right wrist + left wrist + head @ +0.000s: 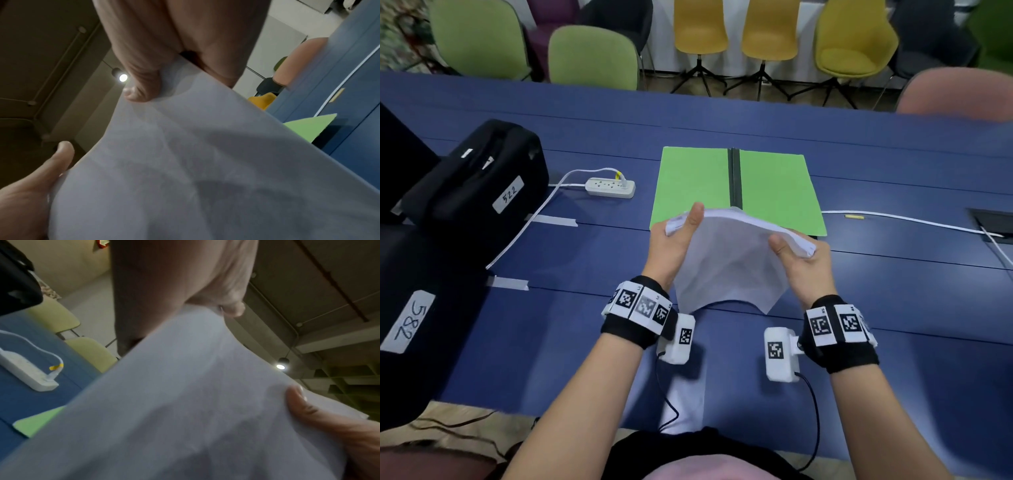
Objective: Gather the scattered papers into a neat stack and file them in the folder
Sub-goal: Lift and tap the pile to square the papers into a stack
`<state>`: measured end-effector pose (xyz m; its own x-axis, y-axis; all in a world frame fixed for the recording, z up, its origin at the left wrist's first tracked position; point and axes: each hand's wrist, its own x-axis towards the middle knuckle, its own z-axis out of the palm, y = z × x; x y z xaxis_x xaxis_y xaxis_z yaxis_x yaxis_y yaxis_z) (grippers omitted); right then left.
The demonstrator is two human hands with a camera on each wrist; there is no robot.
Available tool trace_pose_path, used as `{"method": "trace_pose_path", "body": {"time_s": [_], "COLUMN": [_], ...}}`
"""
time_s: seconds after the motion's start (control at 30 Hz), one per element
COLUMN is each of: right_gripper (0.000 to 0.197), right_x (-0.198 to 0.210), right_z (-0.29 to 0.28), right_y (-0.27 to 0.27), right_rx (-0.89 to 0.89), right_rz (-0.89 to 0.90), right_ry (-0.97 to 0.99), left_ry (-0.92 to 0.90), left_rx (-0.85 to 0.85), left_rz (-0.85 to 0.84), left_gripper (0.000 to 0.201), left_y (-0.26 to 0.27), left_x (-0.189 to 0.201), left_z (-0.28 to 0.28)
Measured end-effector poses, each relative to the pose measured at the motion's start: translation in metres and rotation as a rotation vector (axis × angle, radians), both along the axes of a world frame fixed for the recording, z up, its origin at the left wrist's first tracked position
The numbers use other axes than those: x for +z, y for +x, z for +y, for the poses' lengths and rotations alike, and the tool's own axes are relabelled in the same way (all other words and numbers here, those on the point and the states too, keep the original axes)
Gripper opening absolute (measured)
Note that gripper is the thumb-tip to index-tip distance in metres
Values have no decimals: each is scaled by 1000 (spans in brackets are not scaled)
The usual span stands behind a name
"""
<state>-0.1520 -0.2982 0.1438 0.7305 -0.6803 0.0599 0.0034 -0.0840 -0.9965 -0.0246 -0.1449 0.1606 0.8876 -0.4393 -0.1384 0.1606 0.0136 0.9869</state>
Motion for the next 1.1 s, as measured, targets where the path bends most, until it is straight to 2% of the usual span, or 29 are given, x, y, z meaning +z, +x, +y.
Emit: {"method": "trace_pose_path", "body": {"time_s": [0.07,0.17,0.27,0.33,0.4,0.47,0.53,0.63,0.73,0.87,0.97,1.1], "right_gripper": [17,21,38,45,37,20,19,17,16,16,6,10], "right_x": [-2,-4,-6,-4,-3,-3,-6,-1,-1,-10,-9,-20], "right_z": [3,6,4,3,2,4,1,-3,-3,-5,-6,1], "right_y": [0,-2,-1,1,3,3,4,4,0,-2,-3,-10], "right_rx": [1,-11,-65,-85,-64,-14,-39,-99,-93,-101,-156,-178], "right_rz": [-2,17,2,-3,17,76,94,30,4,95,85,88], "right_ry": [13,44,89,98,100,79,45,12,25,87,94,117], "left_ry": [-12,7,21,41,49,44,20,-35,-31,-11,-49,-39], "left_rx": [64,187,213,220,210,116,36,49,58,-10,-5,-11], "left_rz": [37,105,123,160,169,85,-3,-61,-47,59,43,23], "left_gripper": [46,46,48,39,36,28,25,15,15,8,12,11], "left_y": [-3,-8,-7,-4,-5,-9,-16,-19,-18,-20,-20,-22], "left_x": [-5,-10,-8,-6,-3,-1,0,2,-3,-16,-15,-26], "left_z": [-3,-7,-10,-11,-11,-12,-13,-12,-8,-7,-6,0]}}
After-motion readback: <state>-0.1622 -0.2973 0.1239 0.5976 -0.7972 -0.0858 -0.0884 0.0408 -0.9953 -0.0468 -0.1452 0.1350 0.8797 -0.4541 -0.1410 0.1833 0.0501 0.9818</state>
